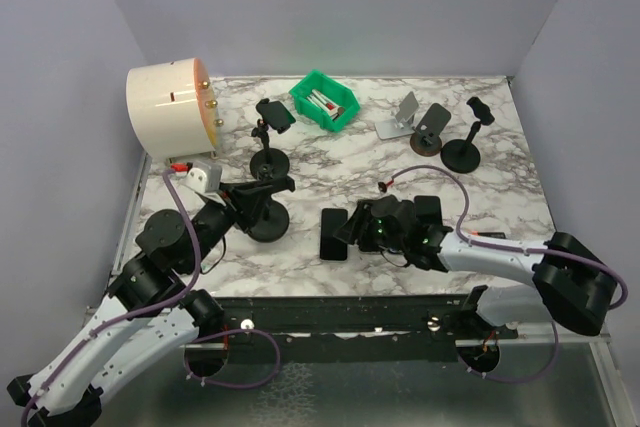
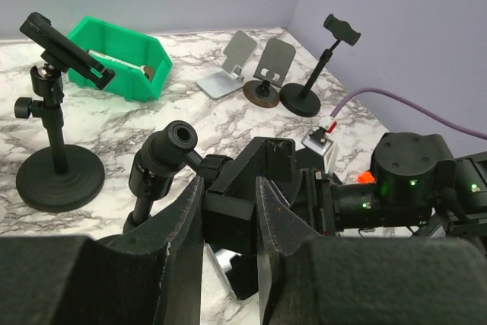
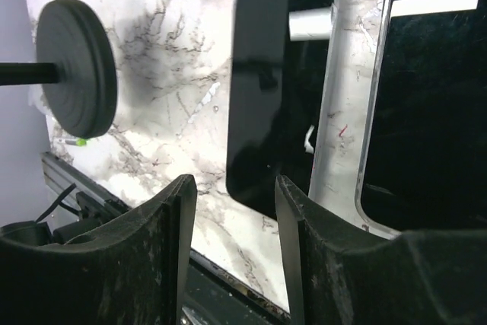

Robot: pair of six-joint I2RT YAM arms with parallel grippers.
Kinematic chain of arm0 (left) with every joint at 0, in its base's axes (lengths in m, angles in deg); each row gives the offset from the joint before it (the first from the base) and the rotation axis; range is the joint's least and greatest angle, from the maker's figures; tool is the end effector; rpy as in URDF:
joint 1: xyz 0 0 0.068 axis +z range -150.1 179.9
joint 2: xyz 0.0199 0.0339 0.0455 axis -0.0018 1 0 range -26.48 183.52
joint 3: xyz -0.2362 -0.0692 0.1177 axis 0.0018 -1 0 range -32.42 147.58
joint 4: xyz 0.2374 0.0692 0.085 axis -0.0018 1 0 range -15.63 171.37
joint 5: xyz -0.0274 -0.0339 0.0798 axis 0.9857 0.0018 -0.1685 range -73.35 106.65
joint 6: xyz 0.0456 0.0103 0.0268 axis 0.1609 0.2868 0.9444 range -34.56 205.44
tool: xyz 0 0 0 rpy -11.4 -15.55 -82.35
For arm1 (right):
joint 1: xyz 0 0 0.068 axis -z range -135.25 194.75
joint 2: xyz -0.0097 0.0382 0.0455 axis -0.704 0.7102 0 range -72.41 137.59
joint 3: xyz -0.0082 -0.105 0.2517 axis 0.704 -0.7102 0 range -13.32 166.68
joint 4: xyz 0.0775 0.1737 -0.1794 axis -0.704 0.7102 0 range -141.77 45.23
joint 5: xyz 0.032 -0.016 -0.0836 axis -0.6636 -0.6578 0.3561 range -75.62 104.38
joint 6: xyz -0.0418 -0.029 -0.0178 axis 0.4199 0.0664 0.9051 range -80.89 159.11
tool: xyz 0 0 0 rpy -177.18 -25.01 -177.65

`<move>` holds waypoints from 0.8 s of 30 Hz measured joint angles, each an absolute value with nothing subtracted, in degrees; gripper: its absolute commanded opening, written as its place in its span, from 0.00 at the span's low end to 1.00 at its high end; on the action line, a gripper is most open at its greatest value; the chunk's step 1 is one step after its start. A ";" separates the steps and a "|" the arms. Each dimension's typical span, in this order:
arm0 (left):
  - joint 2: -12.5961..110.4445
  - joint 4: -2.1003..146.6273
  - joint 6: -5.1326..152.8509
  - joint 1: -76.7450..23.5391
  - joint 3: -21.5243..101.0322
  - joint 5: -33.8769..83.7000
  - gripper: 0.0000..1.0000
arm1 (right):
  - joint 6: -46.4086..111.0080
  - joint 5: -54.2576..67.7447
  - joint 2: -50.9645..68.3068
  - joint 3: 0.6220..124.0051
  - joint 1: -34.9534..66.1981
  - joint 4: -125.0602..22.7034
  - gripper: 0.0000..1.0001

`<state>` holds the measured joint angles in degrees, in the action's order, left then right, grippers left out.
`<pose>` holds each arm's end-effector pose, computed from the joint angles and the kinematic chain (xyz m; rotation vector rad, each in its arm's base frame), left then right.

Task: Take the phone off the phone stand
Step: Pick up the phone stand at the center of the board.

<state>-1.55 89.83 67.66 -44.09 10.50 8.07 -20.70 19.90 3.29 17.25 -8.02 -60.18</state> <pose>0.0787 -0.0685 0.3623 0.2361 1.5566 -0.7408 0.1587 0.2033 0.1726 0.2044 2.3806 0.9328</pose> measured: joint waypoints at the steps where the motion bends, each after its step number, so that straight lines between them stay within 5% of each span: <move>1: -1.38 89.79 67.57 -44.09 10.46 8.12 0.00 | -20.35 20.08 2.16 17.25 -8.02 -59.48 0.51; 15: 3.74 84.54 66.54 -44.09 10.39 9.38 0.00 | -9.05 22.66 -14.52 17.27 -8.00 -52.13 0.50; 24: 21.75 71.17 63.92 -44.09 14.19 12.81 0.00 | 0.88 21.02 -29.65 15.52 -8.00 -51.59 0.50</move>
<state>21.75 71.17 63.92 -44.09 14.19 12.81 0.88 21.02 -29.65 15.52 -8.00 -51.59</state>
